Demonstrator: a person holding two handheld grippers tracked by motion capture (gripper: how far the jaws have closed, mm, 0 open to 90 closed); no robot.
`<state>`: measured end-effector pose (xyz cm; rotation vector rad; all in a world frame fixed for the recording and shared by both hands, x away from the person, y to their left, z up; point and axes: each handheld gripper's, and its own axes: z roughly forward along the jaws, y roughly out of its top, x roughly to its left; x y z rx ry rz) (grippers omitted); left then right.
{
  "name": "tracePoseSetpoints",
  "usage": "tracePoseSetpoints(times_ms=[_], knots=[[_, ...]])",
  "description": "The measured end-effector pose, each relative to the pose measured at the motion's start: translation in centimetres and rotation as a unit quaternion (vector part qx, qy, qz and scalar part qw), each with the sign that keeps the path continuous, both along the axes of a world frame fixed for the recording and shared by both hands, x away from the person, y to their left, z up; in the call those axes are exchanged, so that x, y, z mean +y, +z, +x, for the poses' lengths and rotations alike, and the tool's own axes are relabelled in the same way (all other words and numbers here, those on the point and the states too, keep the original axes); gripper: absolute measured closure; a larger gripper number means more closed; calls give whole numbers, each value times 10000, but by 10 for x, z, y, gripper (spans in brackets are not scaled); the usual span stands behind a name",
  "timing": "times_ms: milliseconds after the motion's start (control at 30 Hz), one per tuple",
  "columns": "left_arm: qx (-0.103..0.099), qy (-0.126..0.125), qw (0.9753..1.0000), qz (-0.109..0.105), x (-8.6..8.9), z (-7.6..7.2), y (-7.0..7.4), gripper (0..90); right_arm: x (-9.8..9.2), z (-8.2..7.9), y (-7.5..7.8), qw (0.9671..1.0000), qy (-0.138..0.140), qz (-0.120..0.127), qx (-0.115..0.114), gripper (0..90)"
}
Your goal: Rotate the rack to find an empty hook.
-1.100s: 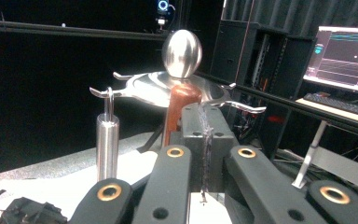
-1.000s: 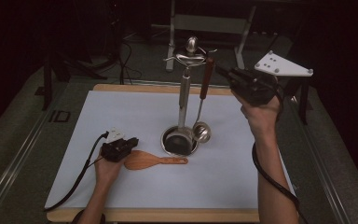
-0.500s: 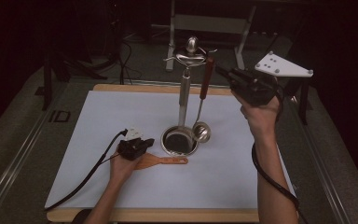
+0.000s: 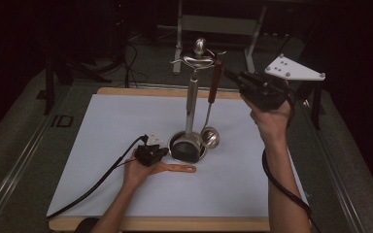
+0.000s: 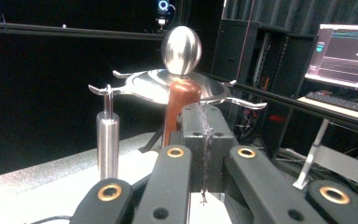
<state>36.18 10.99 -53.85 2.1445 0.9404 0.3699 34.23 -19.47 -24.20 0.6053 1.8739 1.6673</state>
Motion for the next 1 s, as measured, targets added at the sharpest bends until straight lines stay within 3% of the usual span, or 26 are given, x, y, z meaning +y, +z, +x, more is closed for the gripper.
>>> tracePoseSetpoints(times_ms=[67,500,1000], knots=[[12,-100,9999,31,-1,1,0,900,0,0,0,10000,3,3,-2,899],[-102,-124,9996,214,-8,1,0,900,1,-1,-1,10000,11,-17,-20,900],[-48,-137,9997,180,-8,2,0,900,2,3,1,10000,-73,1,-28,895]])
